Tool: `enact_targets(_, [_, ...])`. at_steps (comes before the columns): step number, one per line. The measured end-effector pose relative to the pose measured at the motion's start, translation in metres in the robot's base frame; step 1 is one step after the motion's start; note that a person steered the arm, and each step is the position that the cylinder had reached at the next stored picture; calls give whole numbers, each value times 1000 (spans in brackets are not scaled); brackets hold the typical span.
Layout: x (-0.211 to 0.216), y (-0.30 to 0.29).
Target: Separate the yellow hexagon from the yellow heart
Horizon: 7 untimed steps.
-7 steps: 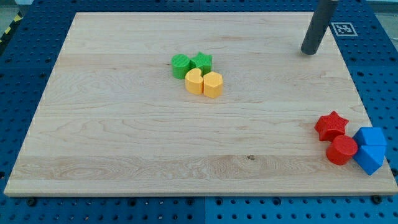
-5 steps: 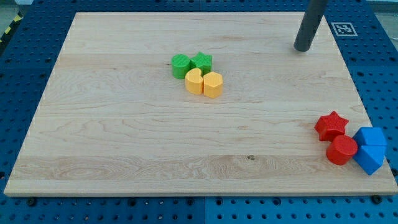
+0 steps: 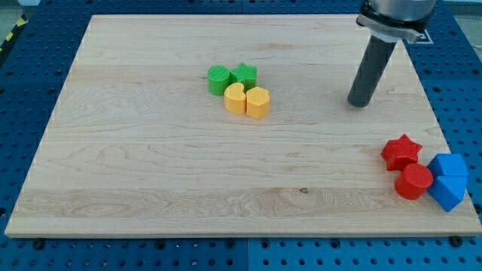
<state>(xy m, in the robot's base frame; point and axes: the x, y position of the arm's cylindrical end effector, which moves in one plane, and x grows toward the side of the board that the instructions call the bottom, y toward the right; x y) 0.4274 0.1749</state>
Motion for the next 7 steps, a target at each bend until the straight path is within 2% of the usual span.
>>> enact_targets(2, [48, -55])
enact_targets(3, [57, -101])
enact_targets(4, [56, -158])
enact_targets(5, [47, -190])
enact_targets(6, [47, -190])
enact_targets(7, [23, -190])
